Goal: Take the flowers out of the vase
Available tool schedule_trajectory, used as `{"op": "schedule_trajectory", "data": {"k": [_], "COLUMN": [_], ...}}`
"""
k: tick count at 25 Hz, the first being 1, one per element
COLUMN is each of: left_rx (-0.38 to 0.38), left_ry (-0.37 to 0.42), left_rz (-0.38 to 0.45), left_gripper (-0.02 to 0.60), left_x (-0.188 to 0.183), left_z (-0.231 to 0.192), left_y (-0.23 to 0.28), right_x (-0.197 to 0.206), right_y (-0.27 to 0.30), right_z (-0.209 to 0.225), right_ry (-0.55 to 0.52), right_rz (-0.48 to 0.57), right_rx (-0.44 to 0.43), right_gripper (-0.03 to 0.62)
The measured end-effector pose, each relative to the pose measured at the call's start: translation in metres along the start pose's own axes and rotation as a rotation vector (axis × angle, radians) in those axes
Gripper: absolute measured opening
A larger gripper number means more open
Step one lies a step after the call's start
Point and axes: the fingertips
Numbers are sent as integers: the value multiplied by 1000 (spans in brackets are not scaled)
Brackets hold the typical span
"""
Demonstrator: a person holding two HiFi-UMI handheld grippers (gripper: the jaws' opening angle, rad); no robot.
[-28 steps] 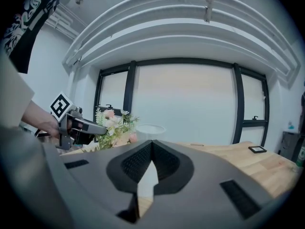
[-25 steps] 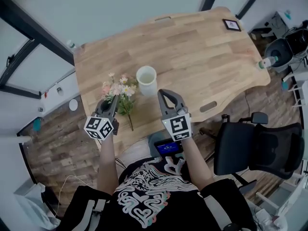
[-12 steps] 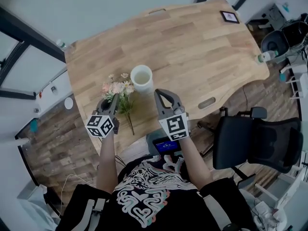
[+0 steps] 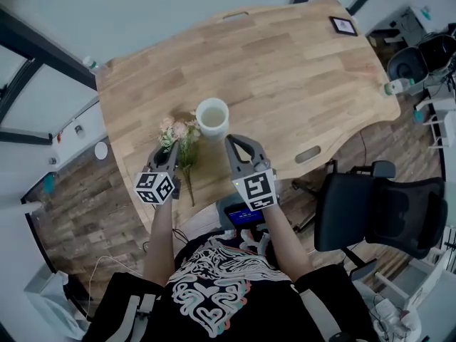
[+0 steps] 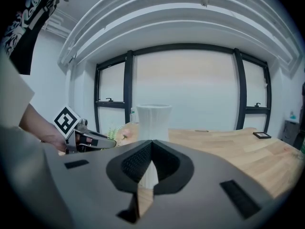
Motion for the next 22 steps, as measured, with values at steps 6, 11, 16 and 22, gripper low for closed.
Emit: {"op": "schedule_trajectory", "data": {"k": [6,11,16,22], "left_rx": [12,-1,-20,3], "left_ry": [23,117,139,216], "left_rz": [18,44,93,122], "left_gripper": [172,173,172,167], "left_x": [-2,-17,-32,-46], "left_z": [5,12,17,40], "left_y": [-2,-9,-20,-34], "right_x": [2,-3,-7,-14], "right_y": [0,-7,-18,-30], "right_z": [-3,-3,0,-6], "right_ry": [10,10,26,26], "right_rz": [1,13,32,55], "right_rx": [-7,-1,11,8], "right_gripper": [6,6,6,6]}}
Point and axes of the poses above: the fingertips, and each gripper's own axes: y forward along the fingers, z to its right, x out of its underside, and after that the axes turned 1 degree about y, right-handed
